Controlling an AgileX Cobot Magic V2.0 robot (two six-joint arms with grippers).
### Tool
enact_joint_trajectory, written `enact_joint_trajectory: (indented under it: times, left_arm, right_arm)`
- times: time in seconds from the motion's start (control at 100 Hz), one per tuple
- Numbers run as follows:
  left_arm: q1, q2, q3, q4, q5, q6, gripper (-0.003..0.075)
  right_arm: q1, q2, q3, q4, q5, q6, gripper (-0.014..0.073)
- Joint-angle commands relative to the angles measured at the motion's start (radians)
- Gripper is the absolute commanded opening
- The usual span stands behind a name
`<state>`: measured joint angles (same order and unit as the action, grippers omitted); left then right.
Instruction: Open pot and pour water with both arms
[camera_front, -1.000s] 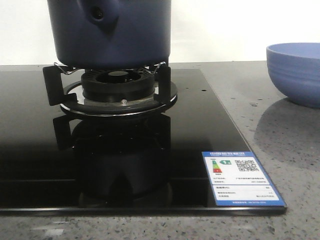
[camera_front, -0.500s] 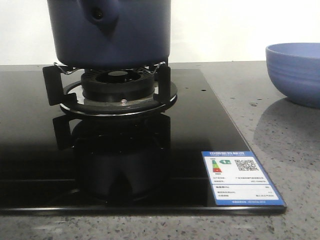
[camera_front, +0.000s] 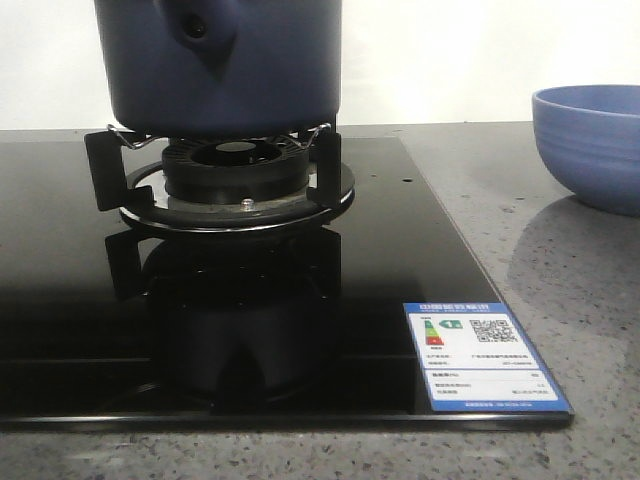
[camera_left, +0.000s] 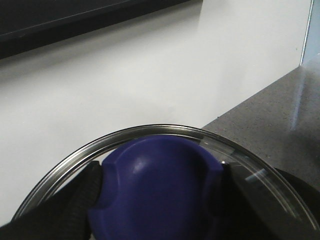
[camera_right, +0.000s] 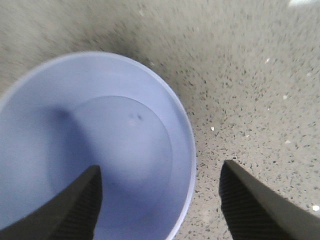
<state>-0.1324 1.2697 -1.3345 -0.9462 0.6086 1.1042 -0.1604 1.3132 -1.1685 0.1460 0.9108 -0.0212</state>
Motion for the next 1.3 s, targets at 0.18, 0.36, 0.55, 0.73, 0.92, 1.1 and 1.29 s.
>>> enact_joint_trajectory:
  times: [0.18, 0.36, 0.55, 0.73, 0.92, 1.1, 1.29]
  left_arm:
    - [0.037, -0.037, -0.039, -0.042, -0.082, -0.002, 0.0315]
    - [0.059, -0.037, -0.039, -0.049, -0.081, -0.006, 0.0315]
    - [0.059, -0.037, -0.039, -0.049, -0.083, -0.006, 0.0315]
    - [0.059, -0.035, -0.039, -0.049, -0.094, -0.006, 0.0315]
    - [0.061, -0.033, -0.039, -0.049, -0.101, -0.009, 0.0315]
    - [0.12, -0.022, -0.039, -0.083, -0.093, -0.035, 0.0315]
    - [0.176, -0.016, -0.039, -0.112, -0.072, -0.035, 0.0315]
  right_arm:
    - [-0.011, 0.096, -0.036, -0.036, -0.051, -0.001, 0.0449]
    - [-0.011, 0.135, -0.039, -0.05, -0.075, -0.001, 0.0231]
    - [-0.011, 0.155, -0.039, -0.056, -0.077, -0.001, -0.0051]
    - [-0.011, 0.155, -0.063, -0.06, -0.073, -0.001, -0.006]
    - [-0.007, 0.155, -0.15, -0.048, -0.012, -0.001, -0.006]
    - [0.034, 0.155, -0.276, -0.034, 0.074, -0.001, -0.006]
    - [0.119, 0.161, -0.436, -0.034, 0.143, -0.001, -0.006]
